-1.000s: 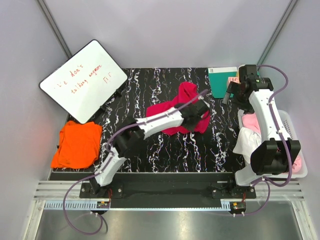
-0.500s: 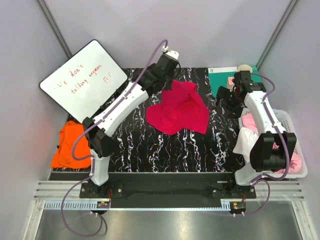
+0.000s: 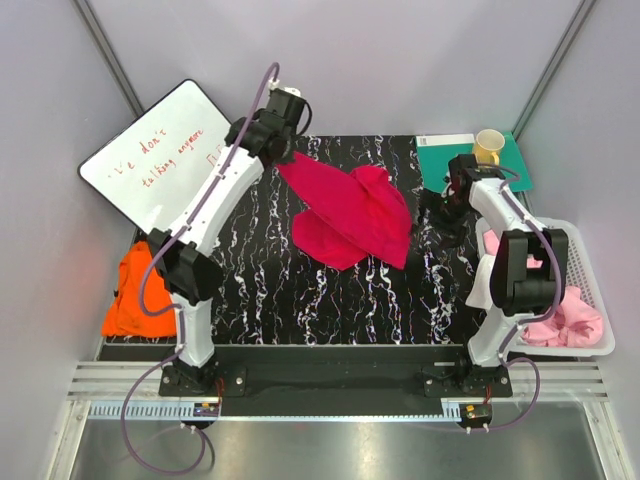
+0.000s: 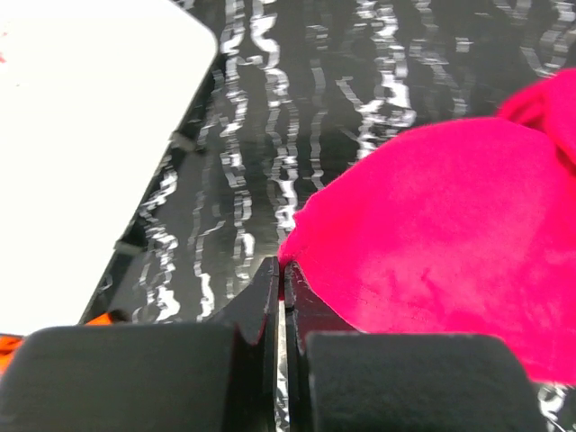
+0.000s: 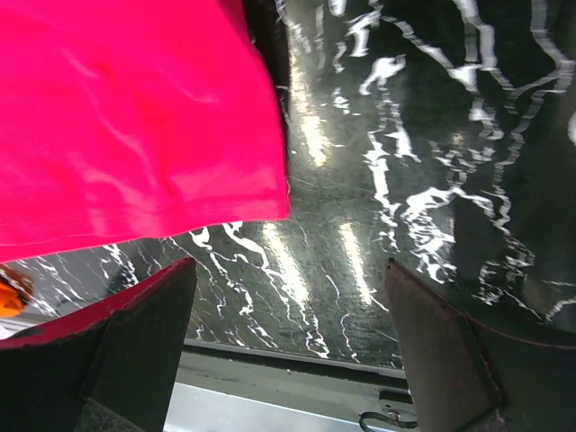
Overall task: Fold and stack the t-shirts
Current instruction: Flatten out the tshirt
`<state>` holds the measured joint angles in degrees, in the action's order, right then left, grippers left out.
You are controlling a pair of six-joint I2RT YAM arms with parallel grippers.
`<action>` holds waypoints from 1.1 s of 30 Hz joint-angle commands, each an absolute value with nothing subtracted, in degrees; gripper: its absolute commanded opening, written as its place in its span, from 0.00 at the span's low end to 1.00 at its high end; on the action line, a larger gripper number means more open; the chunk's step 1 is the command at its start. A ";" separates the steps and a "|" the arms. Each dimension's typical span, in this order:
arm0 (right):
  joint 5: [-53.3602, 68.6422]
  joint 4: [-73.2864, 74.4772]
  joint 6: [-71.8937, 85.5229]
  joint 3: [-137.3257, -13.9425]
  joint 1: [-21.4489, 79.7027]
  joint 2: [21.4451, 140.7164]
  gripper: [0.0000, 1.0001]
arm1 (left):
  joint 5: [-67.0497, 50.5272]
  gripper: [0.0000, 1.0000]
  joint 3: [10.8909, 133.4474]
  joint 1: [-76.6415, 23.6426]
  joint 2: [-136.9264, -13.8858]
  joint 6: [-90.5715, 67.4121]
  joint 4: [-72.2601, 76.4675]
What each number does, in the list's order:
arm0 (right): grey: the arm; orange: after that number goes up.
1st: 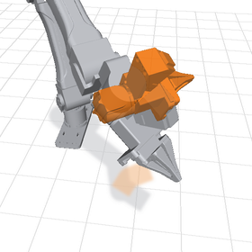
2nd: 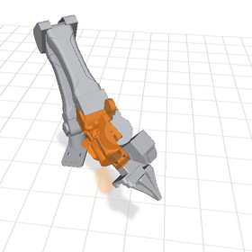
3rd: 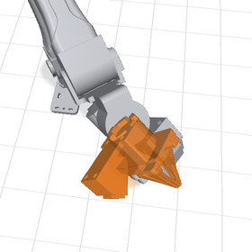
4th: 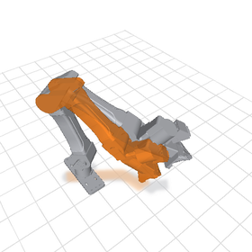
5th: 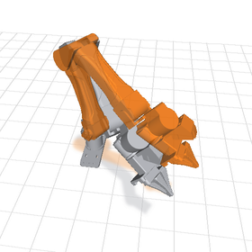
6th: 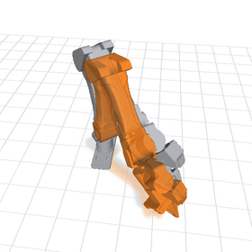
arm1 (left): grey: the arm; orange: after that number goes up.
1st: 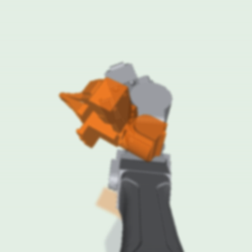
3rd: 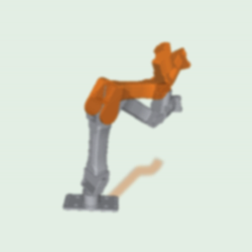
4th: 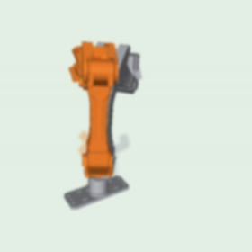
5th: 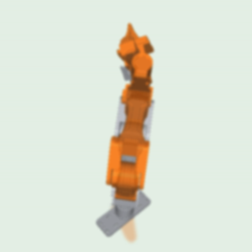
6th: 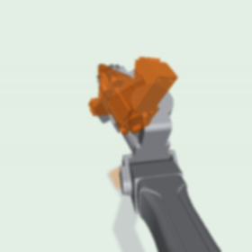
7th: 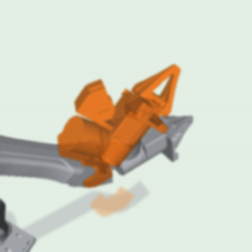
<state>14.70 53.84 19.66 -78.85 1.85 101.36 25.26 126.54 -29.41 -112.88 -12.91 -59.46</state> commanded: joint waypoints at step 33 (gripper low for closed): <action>25.58 40.52 36.29 -75.85 21.79 114.34 0.76 | 15.91 0.00 120.41 -23.64 -100.28 -17.23 -56.16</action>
<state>26.39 41.60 33.67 -76.25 19.62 113.58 16.88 120.33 -23.83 -103.09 -17.58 -58.59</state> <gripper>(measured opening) 0.785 0.016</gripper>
